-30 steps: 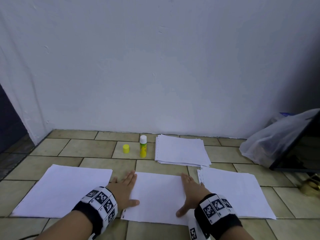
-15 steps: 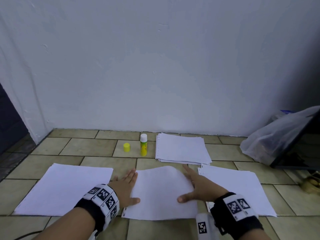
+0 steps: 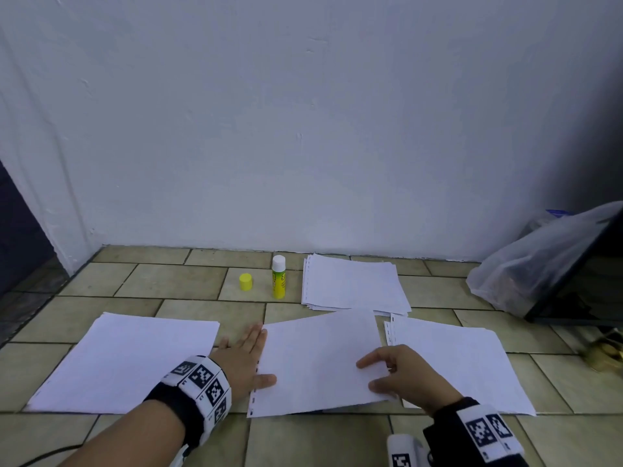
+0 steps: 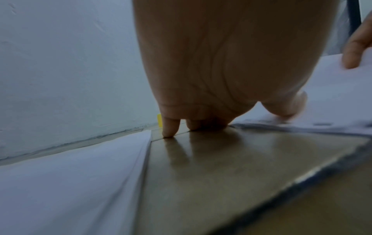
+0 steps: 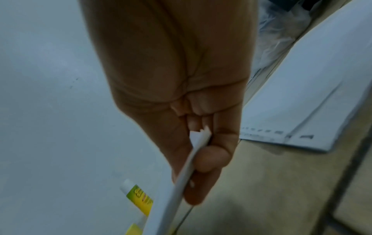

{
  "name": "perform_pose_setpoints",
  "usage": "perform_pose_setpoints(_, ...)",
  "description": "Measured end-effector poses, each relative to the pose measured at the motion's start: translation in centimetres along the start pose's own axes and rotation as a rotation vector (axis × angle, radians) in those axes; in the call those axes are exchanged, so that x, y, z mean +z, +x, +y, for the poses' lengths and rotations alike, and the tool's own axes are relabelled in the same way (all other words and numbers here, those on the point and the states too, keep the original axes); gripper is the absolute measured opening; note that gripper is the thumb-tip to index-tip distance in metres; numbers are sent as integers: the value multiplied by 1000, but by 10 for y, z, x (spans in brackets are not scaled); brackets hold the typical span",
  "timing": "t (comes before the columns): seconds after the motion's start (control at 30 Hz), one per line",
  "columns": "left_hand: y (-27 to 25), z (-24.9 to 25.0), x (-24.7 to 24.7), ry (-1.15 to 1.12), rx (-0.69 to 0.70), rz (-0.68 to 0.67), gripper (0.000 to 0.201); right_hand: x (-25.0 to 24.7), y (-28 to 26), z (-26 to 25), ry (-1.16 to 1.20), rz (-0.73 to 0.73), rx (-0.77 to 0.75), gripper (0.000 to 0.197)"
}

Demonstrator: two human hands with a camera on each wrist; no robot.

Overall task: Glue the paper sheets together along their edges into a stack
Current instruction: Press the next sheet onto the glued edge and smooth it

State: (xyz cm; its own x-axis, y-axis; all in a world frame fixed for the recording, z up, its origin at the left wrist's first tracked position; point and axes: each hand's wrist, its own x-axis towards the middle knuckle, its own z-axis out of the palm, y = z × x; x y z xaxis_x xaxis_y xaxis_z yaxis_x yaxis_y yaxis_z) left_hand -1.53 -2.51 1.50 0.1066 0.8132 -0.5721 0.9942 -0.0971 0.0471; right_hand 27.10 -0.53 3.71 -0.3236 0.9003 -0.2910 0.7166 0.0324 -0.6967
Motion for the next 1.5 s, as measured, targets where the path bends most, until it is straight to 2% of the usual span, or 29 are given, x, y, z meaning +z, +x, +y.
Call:
perform_pose_setpoints(0.1, 1, 0, 0, 4, -8, 7, 83, -9, 0, 1, 32, -18, -22, 34)
perform_pose_setpoints(0.37, 1, 4, -5, 54, -20, -9, 85, -73, -9, -2, 209, 138, -39, 38)
perform_pose_setpoints(0.5, 4, 10, -11, 86, -64, -55, 88, -95, 23, 0, 233, 312, -2, 38)
perform_pose_setpoints(0.57, 6, 12, -12, 88, -85, -61, 89, -96, 49, -3, 176, 353, 46, 41)
perform_pose_setpoints(0.77, 8, 14, -10, 85, -113, -48, 89, -88, 123, -6, -43, 332, 117, 42)
perform_pose_setpoints(0.9, 9, 11, -8, 70, -100, -41, 89, -78, 146, 2, -181, 304, 148, 24)
perform_pose_setpoints(0.97, 9, 9, -8, 53, -90, -48, 89, -74, 150, 7, -288, 285, 172, 20)
perform_pose_setpoints(1.2, 7, 8, -9, 38, -76, -46, 89, -74, 151, 4, -549, 176, 262, 30)
perform_pose_setpoints(1.33, 8, 8, -8, 47, -81, -46, 90, -74, 147, -8, -718, 127, 258, 30)
perform_pose_setpoints(1.4, 8, 8, -8, 42, -81, -52, 90, -74, 142, -19, -796, 133, 293, 39)
perform_pose_setpoints(1.5, 8, 8, -8, 34, -76, -54, 90, -84, 131, -22, -787, 119, 232, 47)
